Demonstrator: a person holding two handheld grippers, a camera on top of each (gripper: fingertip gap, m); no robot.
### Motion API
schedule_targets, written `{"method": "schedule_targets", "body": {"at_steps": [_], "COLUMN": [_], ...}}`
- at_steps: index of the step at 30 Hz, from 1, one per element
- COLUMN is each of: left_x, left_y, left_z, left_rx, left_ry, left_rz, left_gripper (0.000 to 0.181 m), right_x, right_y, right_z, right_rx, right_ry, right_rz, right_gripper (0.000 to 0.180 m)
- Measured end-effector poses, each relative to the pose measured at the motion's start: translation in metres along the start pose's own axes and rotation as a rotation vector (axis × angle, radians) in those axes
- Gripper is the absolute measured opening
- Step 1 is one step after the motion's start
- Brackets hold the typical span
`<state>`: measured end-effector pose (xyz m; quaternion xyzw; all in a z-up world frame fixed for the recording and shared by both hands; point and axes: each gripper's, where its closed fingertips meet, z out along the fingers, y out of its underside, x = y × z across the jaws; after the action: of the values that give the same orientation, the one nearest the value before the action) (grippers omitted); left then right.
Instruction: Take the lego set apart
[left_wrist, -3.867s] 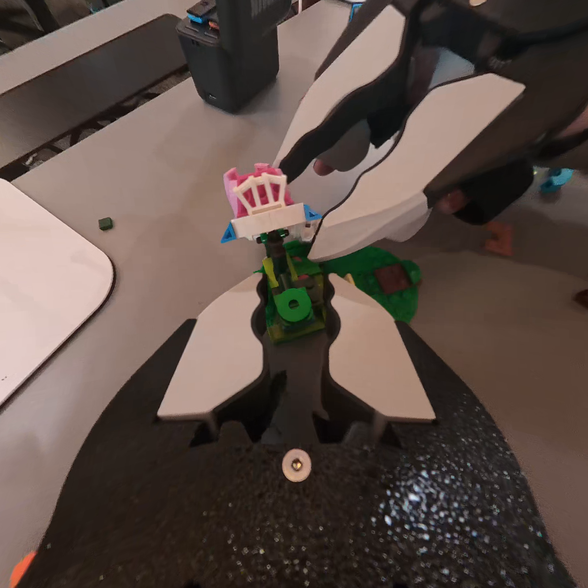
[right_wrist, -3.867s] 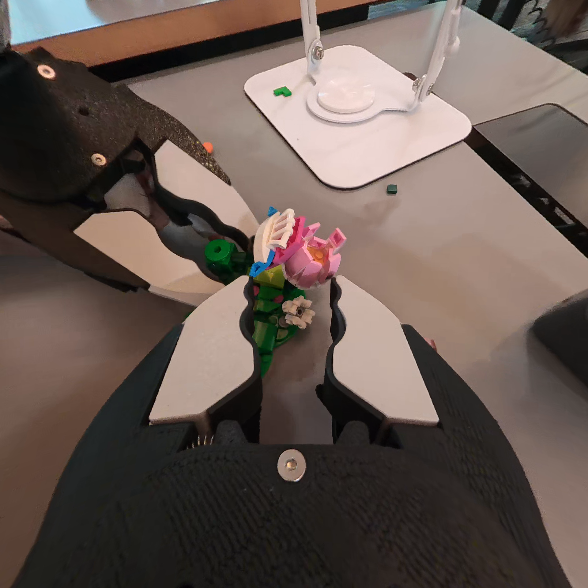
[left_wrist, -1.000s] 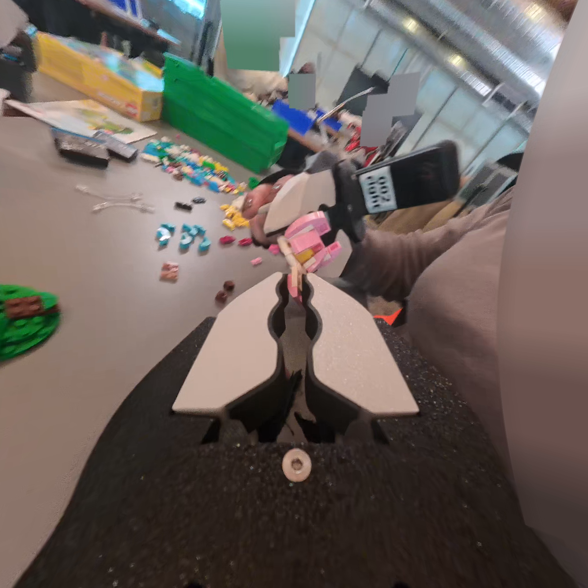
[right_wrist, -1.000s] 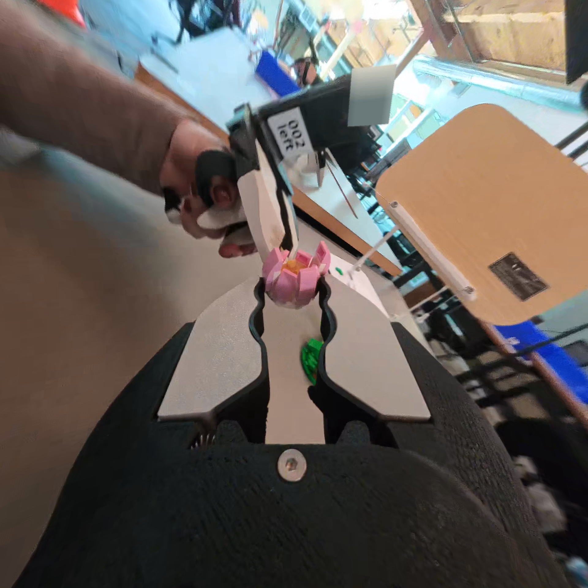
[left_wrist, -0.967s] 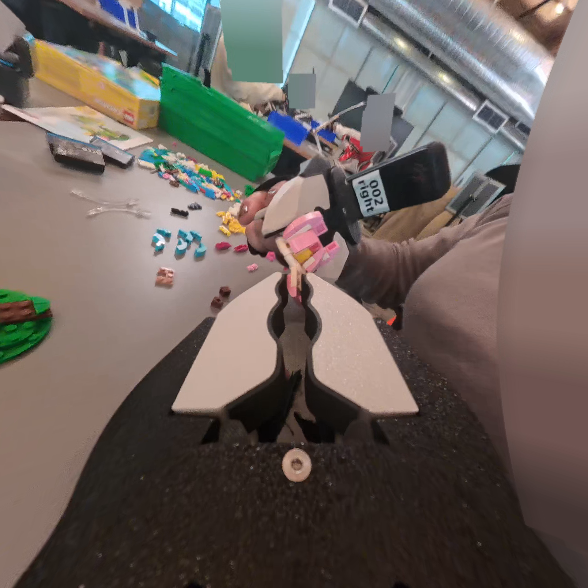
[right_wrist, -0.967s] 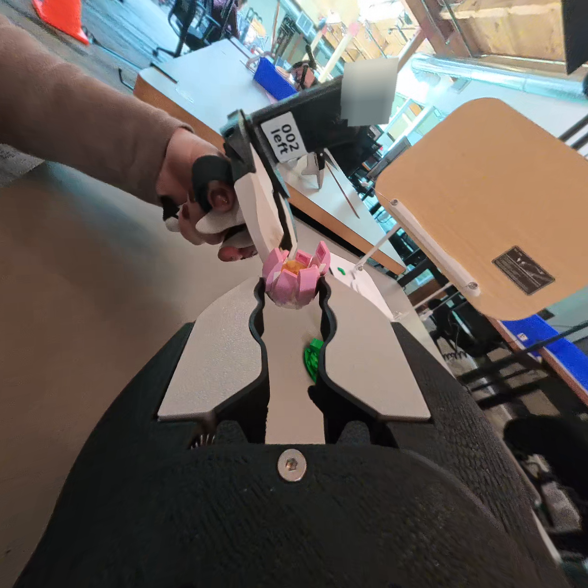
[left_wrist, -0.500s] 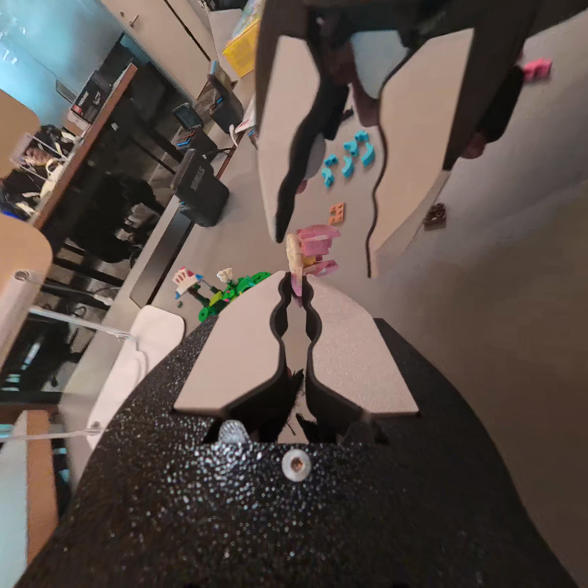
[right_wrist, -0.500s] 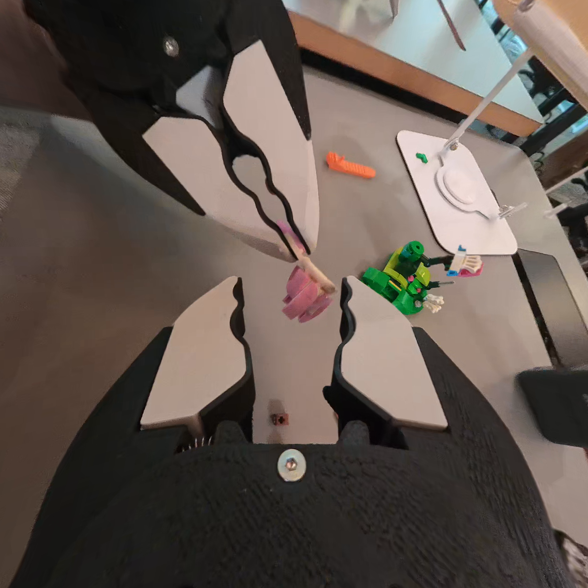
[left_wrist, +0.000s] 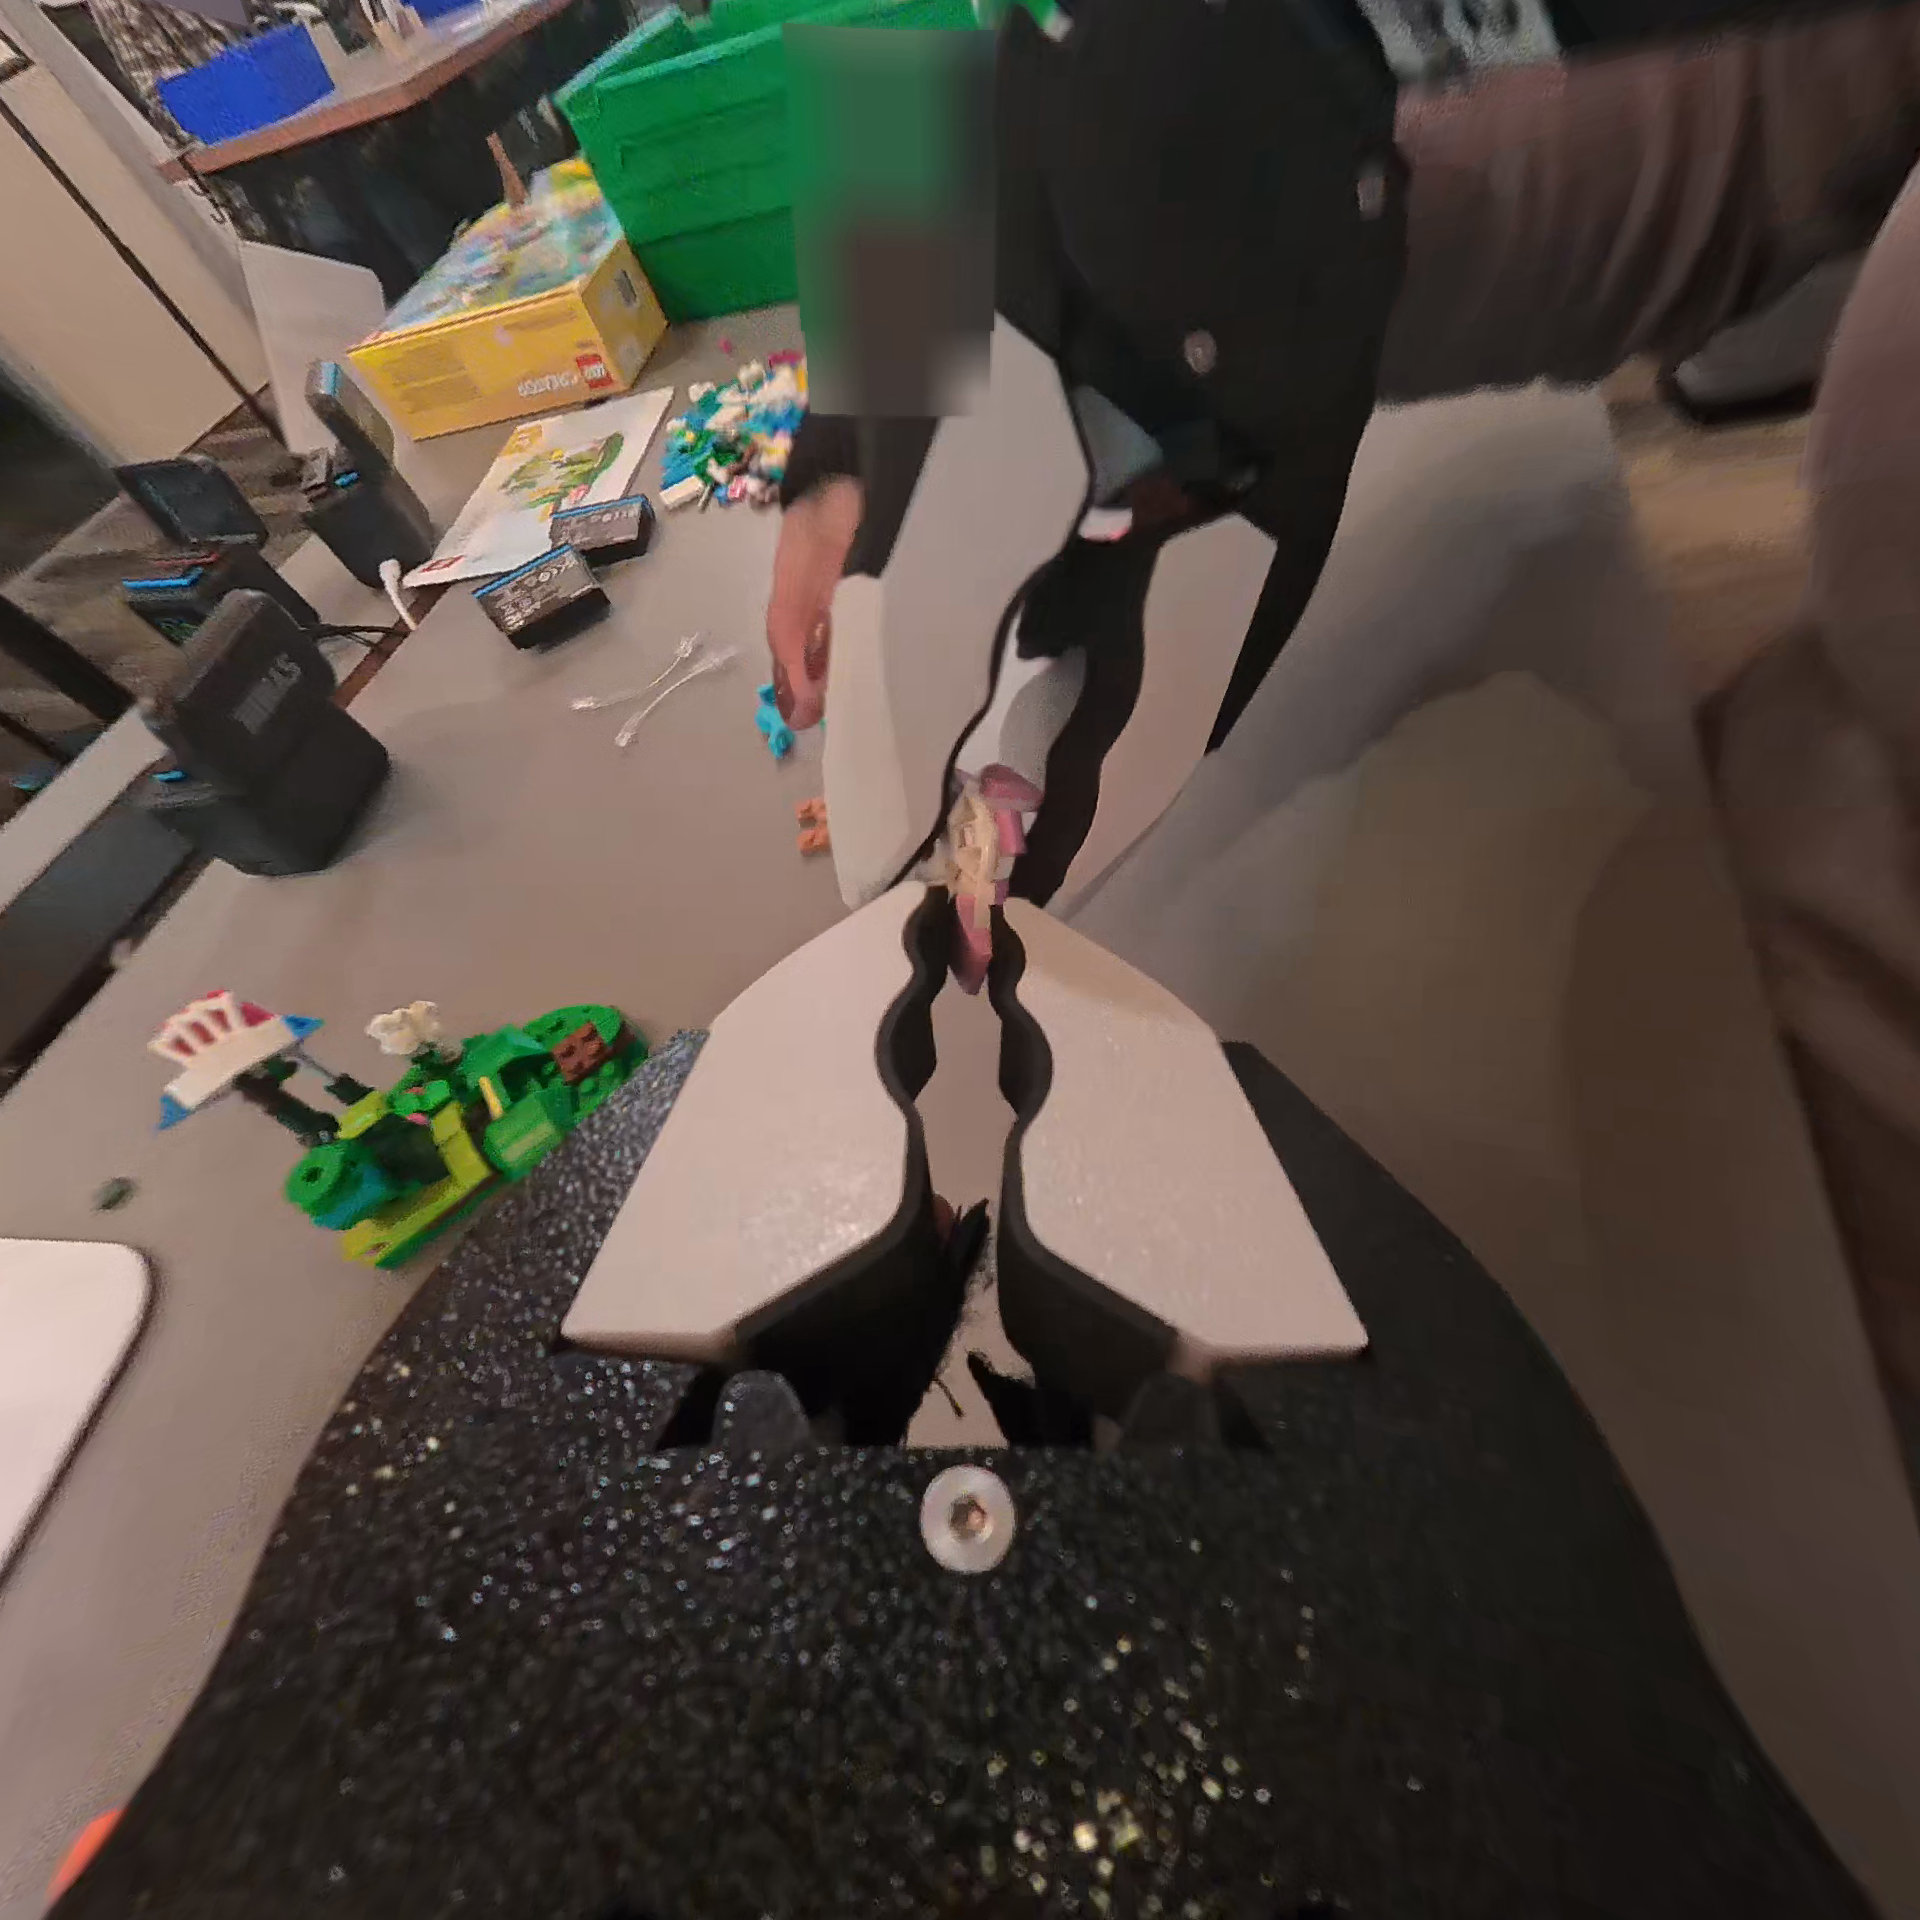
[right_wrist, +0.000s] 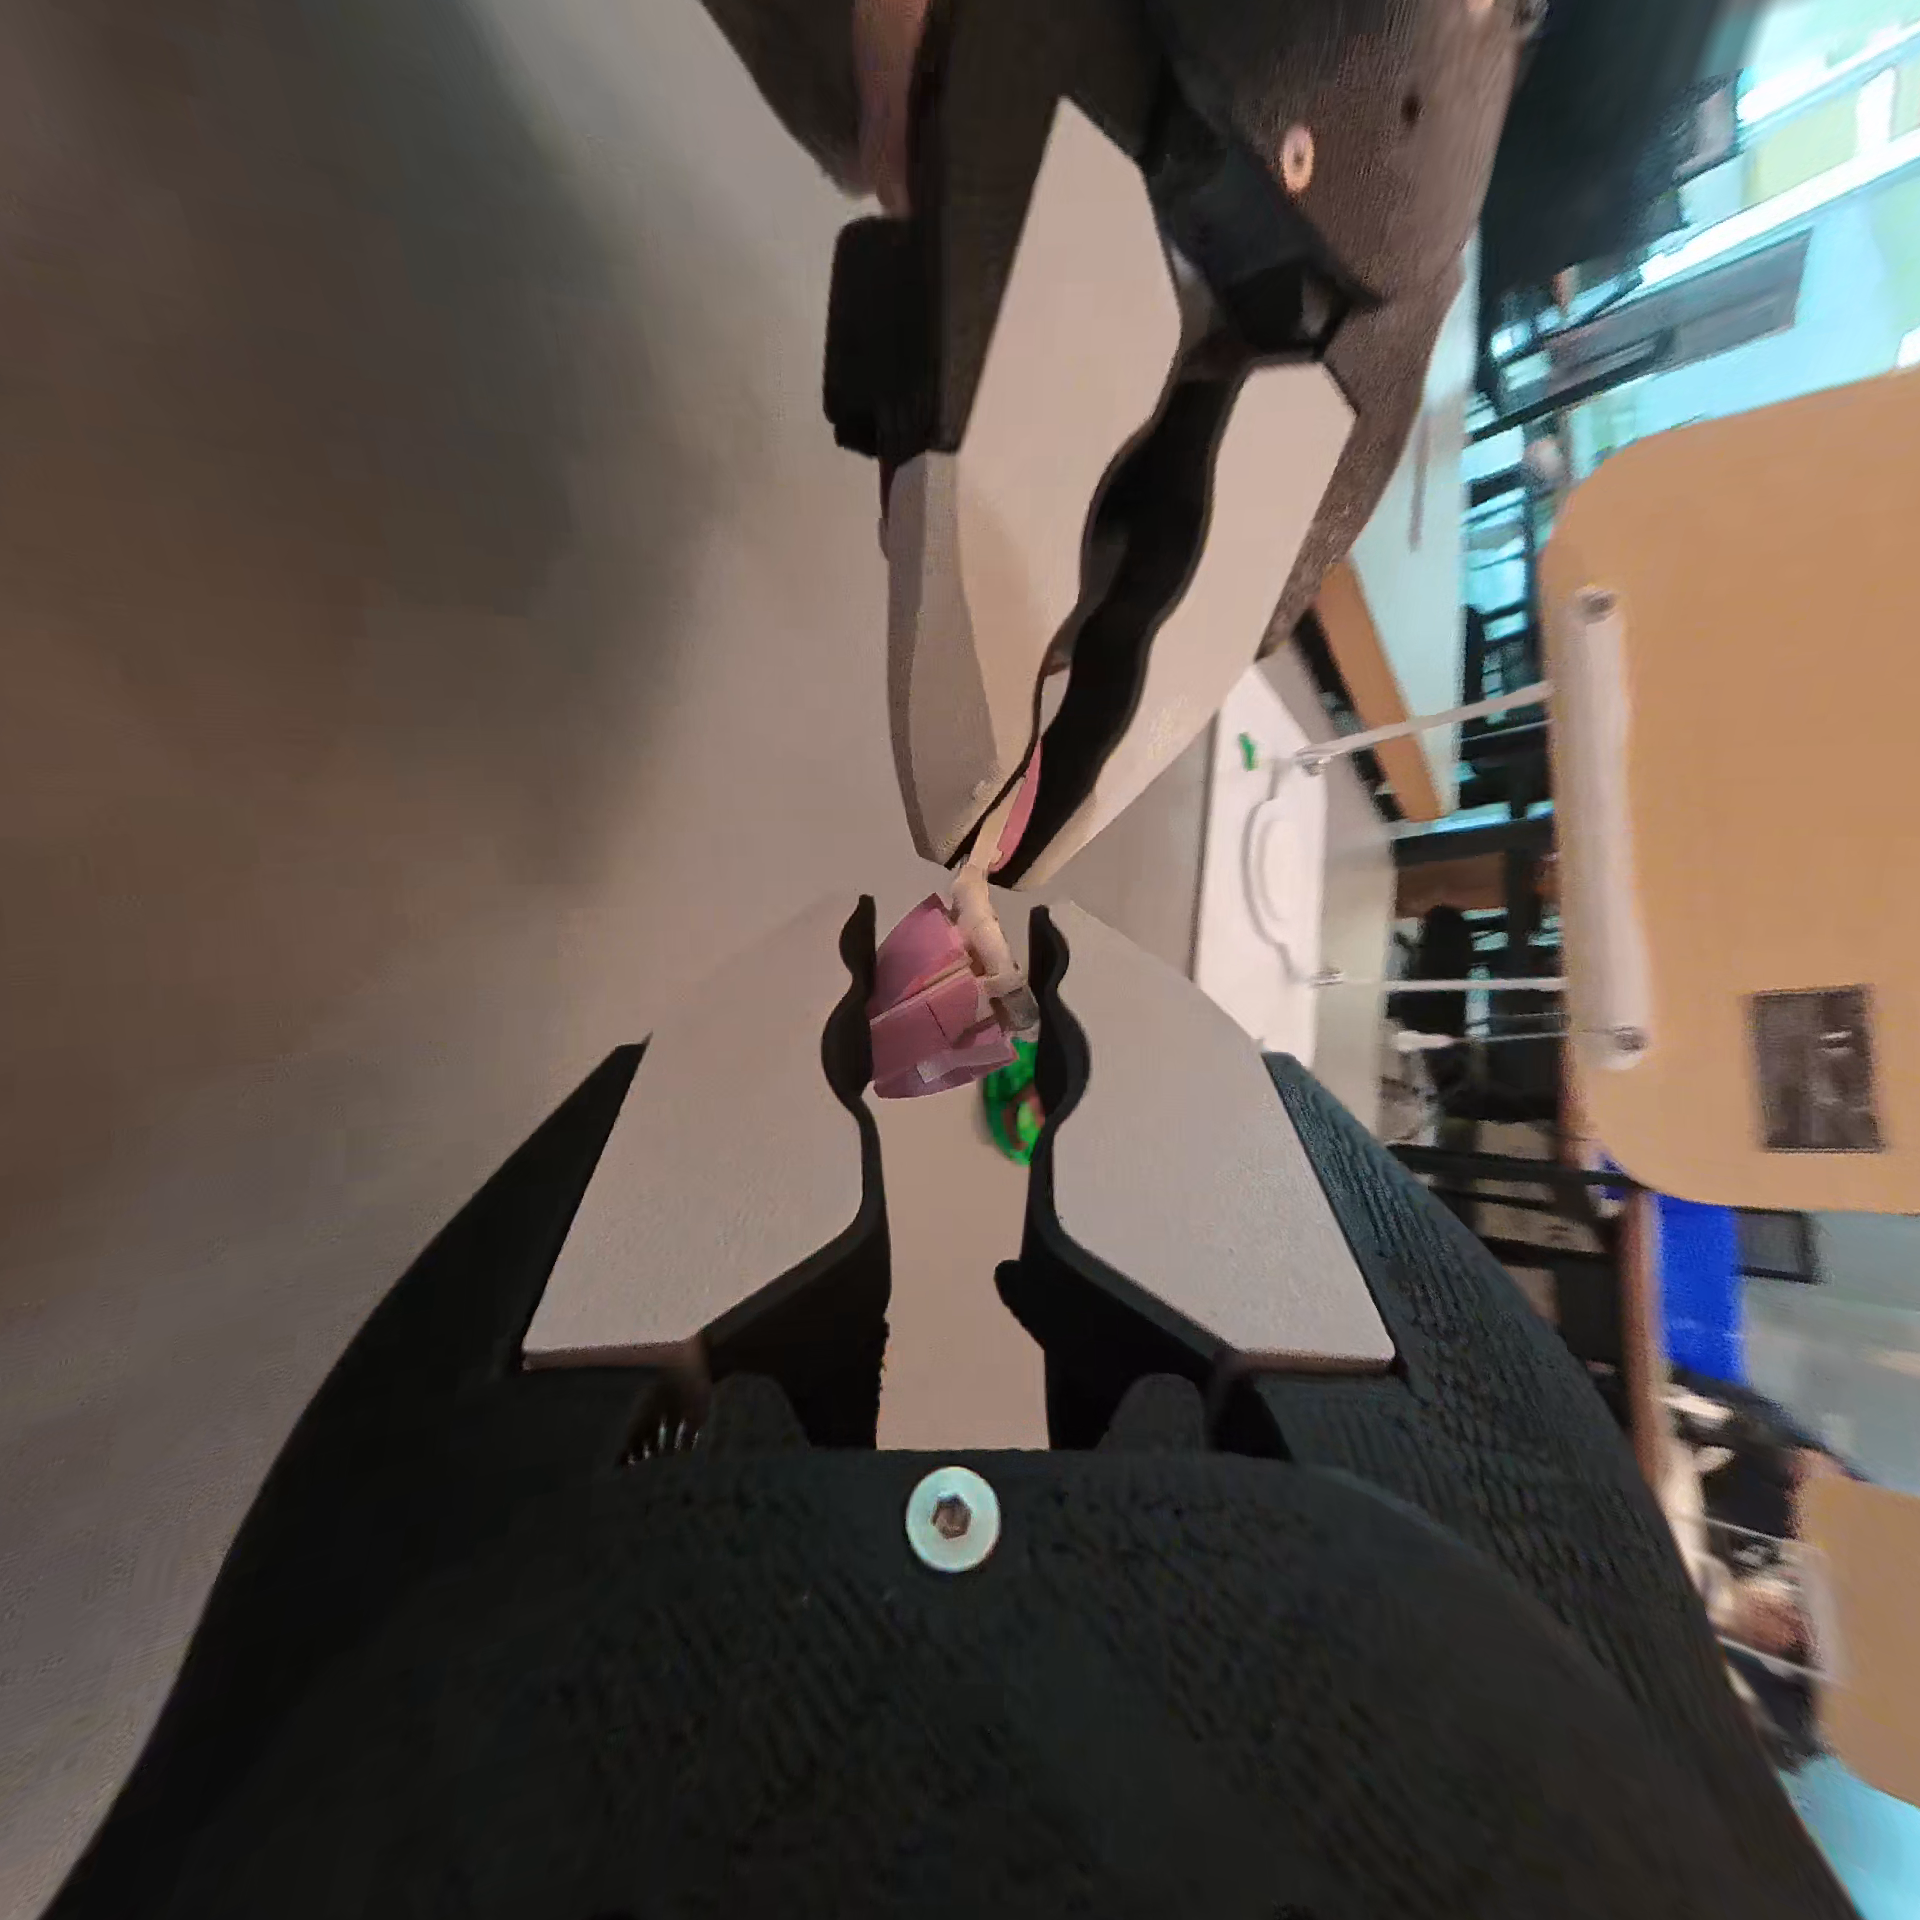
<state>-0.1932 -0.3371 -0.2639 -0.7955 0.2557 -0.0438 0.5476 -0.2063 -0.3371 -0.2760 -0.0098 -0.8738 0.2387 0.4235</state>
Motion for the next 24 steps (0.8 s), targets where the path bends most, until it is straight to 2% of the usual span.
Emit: {"method": "schedule_targets", "body": {"at_steps": [1, 4, 12, 15, 19, 20, 22, 24], "left_x": [0.0, 0.001, 0.003, -0.003, -0.016, -0.021, -0.04, -0.051], "left_y": [-0.002, -0.007, -0.011, -0.009, -0.007, -0.015, -0.016, 0.008], "left_z": [-0.002, -0.009, -0.02, -0.021, -0.021, -0.029, -0.051, -0.05], "left_rx": [0.039, 0.178, 0.421, 0.433, 0.37, 0.421, 0.466, 0.347], "left_ry": [0.017, 0.081, 0.177, 0.09, -0.194, -0.259, -0.416, -0.435], "left_rz": [-0.045, -0.207, -0.495, -0.471, -0.271, -0.253, -0.29, -0.389], "left_gripper": [0.008, 0.008, 0.009, 0.008, 0.009, 0.009, 0.009, 0.009], "right_x": [0.003, 0.009, 0.013, 0.014, 0.022, 0.026, 0.029, 0.029], "right_y": [-0.003, -0.01, -0.019, -0.015, -0.003, 0.008, 0.022, 0.018], "right_z": [0.0, -0.001, 0.003, 0.009, 0.016, 0.016, 0.015, 0.011], "right_rx": [0.005, 0.022, -0.011, -0.016, -0.074, -0.121, -0.109, -0.008], "right_ry": [0.042, 0.163, 0.299, 0.277, 0.302, 0.322, 0.337, 0.304], "right_rz": [-0.034, -0.133, -0.263, -0.1, 0.152, 0.223, 0.397, 0.582], "right_gripper": [0.026, 0.027, 0.027, 0.027, 0.025, 0.026, 0.026, 0.025]}}
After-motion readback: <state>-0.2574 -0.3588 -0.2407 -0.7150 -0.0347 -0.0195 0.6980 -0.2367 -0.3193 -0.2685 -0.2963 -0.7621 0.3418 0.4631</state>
